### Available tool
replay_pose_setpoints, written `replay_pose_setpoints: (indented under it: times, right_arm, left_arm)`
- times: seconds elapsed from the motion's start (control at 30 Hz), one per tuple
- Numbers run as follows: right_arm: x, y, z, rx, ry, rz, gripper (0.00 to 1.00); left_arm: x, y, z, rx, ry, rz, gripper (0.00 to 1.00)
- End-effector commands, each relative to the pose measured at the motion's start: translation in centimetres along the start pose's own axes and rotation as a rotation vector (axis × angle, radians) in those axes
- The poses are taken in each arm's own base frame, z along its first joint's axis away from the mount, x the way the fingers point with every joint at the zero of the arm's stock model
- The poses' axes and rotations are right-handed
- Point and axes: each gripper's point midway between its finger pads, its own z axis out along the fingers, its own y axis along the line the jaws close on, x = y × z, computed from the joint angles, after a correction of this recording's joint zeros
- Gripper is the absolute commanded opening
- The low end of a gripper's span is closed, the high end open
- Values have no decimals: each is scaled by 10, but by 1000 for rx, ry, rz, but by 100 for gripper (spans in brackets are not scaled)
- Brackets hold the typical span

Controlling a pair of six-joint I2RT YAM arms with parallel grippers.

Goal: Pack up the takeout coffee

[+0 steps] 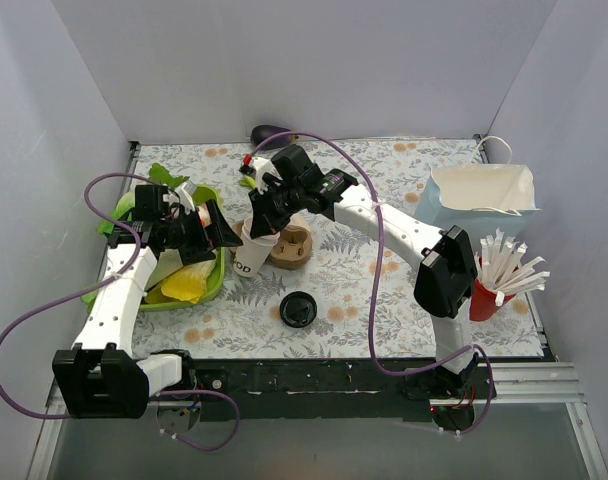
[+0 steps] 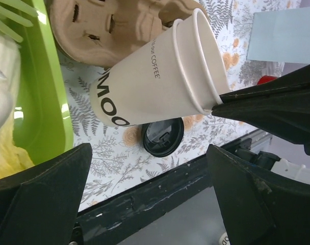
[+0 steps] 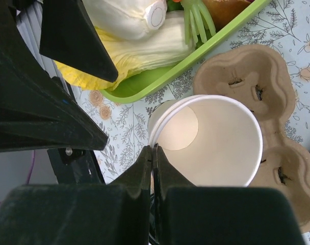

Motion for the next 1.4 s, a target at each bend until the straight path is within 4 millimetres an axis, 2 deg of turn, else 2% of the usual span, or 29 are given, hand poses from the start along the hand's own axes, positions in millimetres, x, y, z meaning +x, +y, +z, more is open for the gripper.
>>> replay_pose_setpoints:
  times: [0.0, 0.7, 0.93, 1.07, 1.17, 1.27, 1.3, 1.37]
  right_arm:
    - [-25, 17, -15, -40, -85, -18, 1]
    - [-30, 27, -18, -125, -105, -46, 1]
    - [-33, 36, -19, -173, -113, -68, 1]
    - [-40, 43, -26, -192, -131, -94, 1]
    - [-46, 46, -33, -188, -145, -120, 1]
    - [-46, 41, -36, -144, -147, -131, 1]
    - [-41, 37, -35, -135, -135, -122, 1]
    - [-37, 34, -36, -123, -132, -115, 1]
  left_arm:
    - [-3, -18, 3, 105, 5, -27, 96]
    - [-4, 2, 27, 49, 51, -128, 95]
    - [2, 30, 32, -90, 57, -166, 95]
    - [24, 57, 37, -196, 101, -194, 95]
    - [41, 67, 36, -228, 132, -208, 95]
    - [43, 54, 31, -166, 127, -199, 95]
    - [43, 34, 27, -68, 140, -191, 95]
    - [36, 7, 16, 55, 116, -154, 95]
